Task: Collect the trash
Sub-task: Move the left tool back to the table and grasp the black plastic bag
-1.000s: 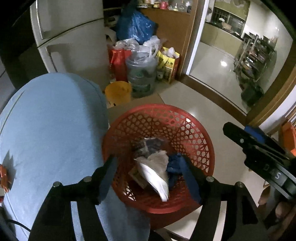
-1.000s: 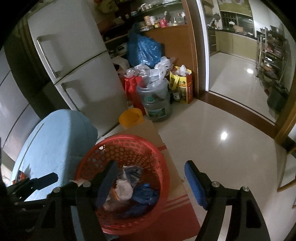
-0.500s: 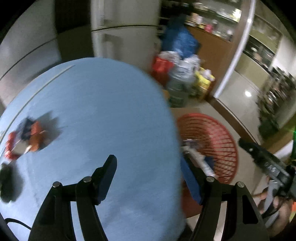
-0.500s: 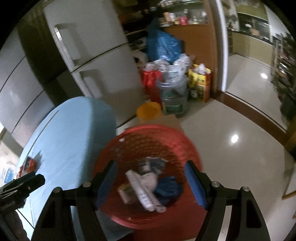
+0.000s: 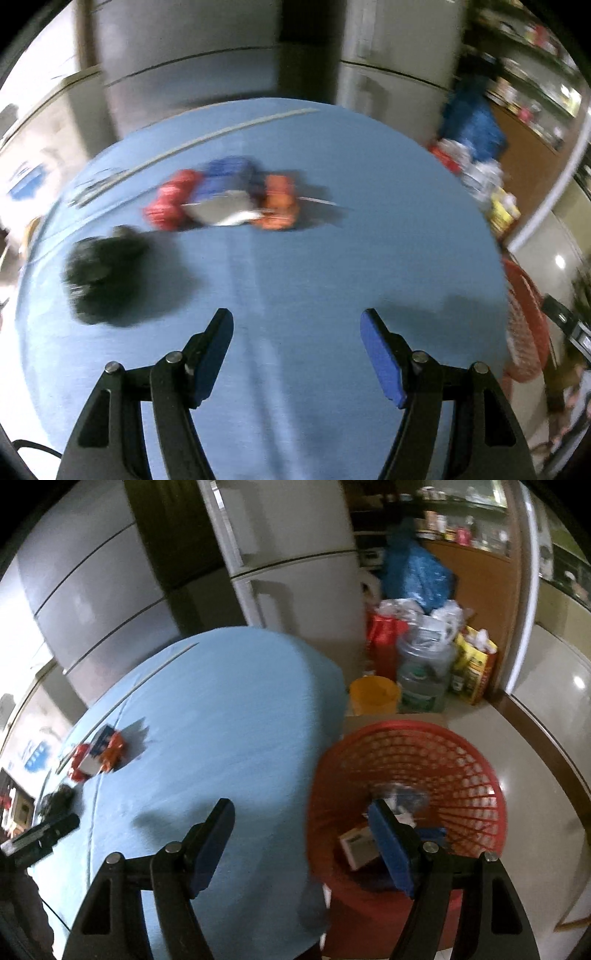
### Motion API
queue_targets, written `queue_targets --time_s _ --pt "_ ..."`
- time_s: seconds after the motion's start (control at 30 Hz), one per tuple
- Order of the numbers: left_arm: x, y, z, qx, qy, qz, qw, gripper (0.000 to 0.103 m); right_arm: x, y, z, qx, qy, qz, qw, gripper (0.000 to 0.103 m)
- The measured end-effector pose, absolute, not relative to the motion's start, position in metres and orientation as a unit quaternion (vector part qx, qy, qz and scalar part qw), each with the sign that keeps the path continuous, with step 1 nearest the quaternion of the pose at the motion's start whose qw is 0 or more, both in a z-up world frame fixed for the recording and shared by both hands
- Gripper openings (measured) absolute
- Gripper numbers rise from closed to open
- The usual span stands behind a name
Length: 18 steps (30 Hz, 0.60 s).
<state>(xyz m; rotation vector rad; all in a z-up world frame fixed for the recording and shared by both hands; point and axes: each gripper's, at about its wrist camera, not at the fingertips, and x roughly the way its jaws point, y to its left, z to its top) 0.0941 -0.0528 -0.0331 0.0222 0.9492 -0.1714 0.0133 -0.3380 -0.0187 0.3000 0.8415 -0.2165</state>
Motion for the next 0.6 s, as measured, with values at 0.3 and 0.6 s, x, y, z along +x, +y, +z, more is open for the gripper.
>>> queue_targets --time_s 0.3,0.6 --pt "0.138 0.068 -0.041 -0.029 0.42 0.061 0.905 0.082 0.034 -0.299 -0.015 0.108 0.421 -0.07 0.898 0.078" --pt "0.175 0.101 -0.093 -0.068 0.48 0.064 0.873 0.033 0.066 -0.253 -0.008 0.07 0.425 -0.029 0.902 0.078"
